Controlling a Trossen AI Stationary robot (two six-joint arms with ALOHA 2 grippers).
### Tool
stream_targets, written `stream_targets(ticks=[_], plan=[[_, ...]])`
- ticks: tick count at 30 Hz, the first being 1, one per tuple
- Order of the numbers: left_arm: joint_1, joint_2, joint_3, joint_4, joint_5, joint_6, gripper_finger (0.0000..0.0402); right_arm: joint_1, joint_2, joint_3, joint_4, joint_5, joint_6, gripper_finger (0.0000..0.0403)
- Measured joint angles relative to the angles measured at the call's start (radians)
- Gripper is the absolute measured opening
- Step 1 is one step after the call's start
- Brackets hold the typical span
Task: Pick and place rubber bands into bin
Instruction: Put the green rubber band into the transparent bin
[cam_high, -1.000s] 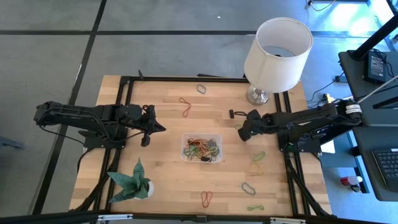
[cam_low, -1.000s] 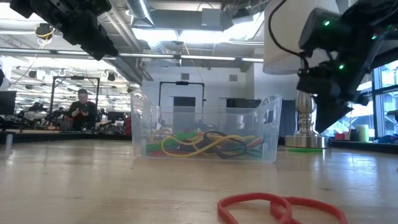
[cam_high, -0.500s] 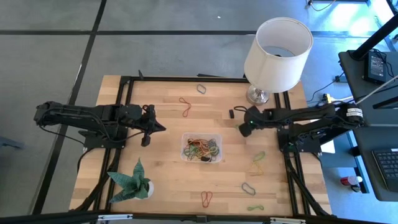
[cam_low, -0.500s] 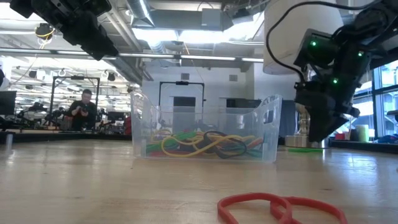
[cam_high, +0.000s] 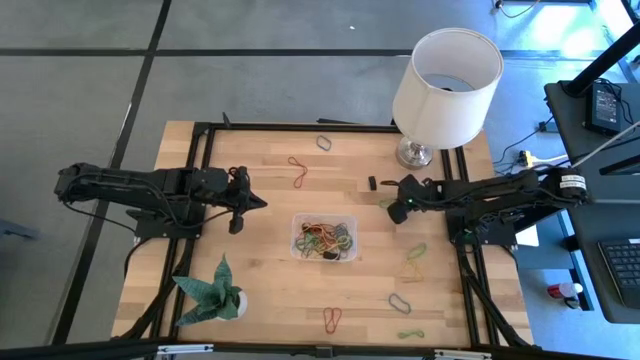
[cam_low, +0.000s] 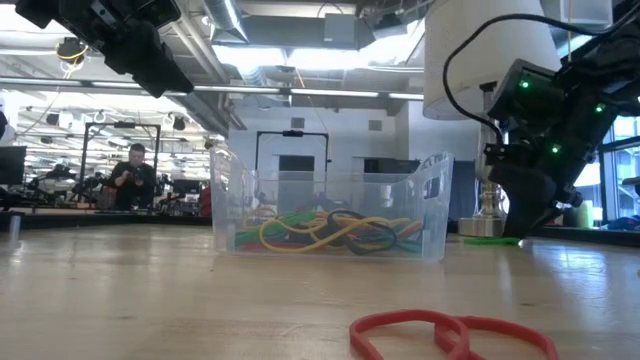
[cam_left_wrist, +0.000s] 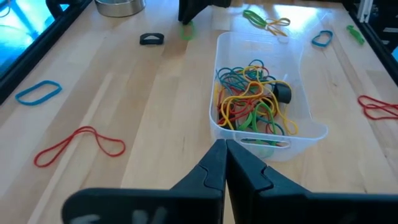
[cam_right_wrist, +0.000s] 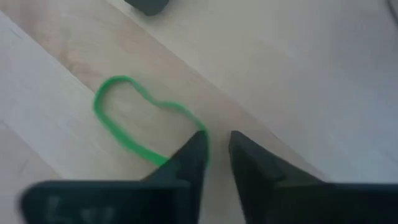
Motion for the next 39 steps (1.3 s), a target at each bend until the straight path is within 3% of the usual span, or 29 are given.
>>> stream_targets(ticks=[4, 8, 11, 16, 23, 28, 39], plan=[[0.0, 0.0, 0.0, 0.0, 0.0, 0.0, 0.0001, 0.013, 0.0, -0.004, 0.002, 0.008, -0.002, 0.0015], [0.0, 0.0, 0.0, -0.001, 0.001, -0.003, 0.0005, 0.048, 0.003, 0.046, -0.043, -0.004, 0.008, 0.0006], [0.0, 0.0, 0.0, -0.003, 0.003, -0.039, 0.0004, 0.095, -0.007, 0.139, -0.18, -0.059, 0.059, 0.0003], [0.0, 0.0, 0.0, -0.005, 0.004, -0.042, 0.0003, 0.227, -0.012, 0.341, -0.489, 0.087, 0.2, 0.0002], [0.0, 0.0, 0.0, -0.008, 0.004, 0.009, 0.0001, 0.434, 0.033, 0.608, -0.543, 0.299, 0.372, 0.0001], [-0.001, 0.0, 0.0, -0.007, 0.004, 0.061, 0.0005, 0.5, 0.224, 0.824, -0.542, 0.37, 0.369, 0.0], [0.0, 0.0, 0.0, -0.007, 0.004, 0.062, 0.0004, 0.503, 0.757, 1.274, -0.544, 0.307, 0.282, 0.0]])
